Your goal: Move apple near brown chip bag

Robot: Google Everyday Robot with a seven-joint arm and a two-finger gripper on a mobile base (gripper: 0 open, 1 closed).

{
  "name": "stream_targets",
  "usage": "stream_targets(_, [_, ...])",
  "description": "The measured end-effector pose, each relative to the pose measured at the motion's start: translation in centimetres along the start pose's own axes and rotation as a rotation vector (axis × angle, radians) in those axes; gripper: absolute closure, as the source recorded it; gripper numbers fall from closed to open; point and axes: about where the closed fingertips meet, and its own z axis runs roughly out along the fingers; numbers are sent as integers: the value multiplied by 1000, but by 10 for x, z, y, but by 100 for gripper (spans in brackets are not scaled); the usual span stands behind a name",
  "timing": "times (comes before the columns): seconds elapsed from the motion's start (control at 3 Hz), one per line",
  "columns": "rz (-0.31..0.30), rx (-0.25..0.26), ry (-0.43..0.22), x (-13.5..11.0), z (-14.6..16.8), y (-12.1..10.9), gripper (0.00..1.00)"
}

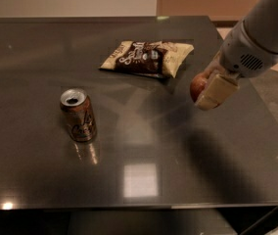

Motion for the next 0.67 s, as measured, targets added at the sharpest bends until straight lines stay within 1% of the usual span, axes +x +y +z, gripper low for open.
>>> stream_targets(0.33, [8,5,-6,-10,14,-17,100])
stream_targets(0.67, [30,1,-16,-19,32,-38,100])
